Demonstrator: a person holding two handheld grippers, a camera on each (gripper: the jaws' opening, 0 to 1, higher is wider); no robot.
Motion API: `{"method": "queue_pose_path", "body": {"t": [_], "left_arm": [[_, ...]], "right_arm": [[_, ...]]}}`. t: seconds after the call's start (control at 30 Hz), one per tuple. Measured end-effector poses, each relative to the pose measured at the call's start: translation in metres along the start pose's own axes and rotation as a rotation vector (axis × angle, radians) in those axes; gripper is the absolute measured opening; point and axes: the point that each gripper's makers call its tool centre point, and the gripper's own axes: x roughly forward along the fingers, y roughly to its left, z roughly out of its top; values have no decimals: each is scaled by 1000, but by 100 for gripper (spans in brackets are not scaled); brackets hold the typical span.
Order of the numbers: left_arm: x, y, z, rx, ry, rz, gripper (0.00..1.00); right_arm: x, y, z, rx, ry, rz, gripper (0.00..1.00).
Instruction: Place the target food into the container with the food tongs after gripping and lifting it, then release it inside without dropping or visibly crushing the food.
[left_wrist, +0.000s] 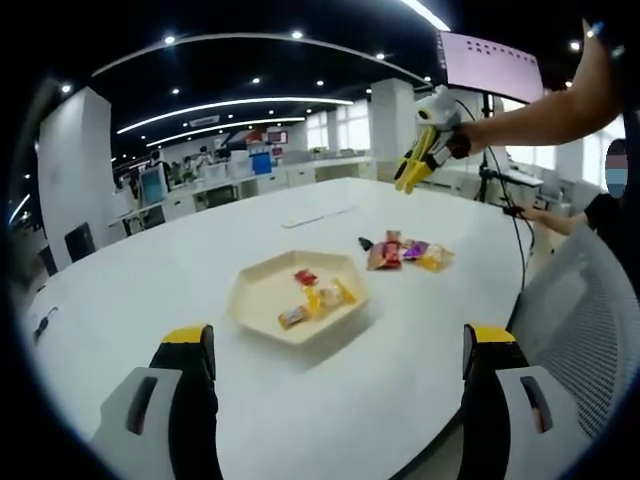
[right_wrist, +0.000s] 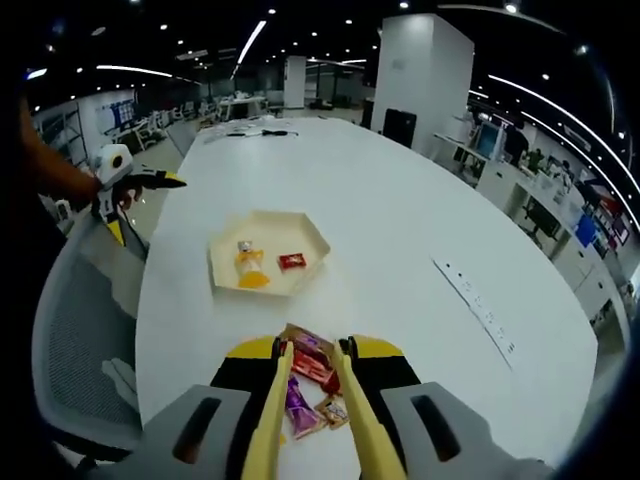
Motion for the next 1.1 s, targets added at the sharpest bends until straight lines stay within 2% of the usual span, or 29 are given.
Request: {"method": "queue_pose_path", "body": {"t": [0.27, 0.7, 1.0, 1.1], "left_arm": [[1, 0, -1, 17, 4, 4, 99], [1, -1, -7, 15, 33, 2, 99], [2, 1, -7, 14, 38, 6, 99], [3, 0, -8, 16, 42, 2, 99]], "right_arm": [[-4, -12, -18, 1, 17, -14, 26], [-3, -21, -35, -2, 31, -27, 26], [17, -23, -57, -1, 55, -18, 26], [27, -25, -74, -5, 86, -11, 26]]}}
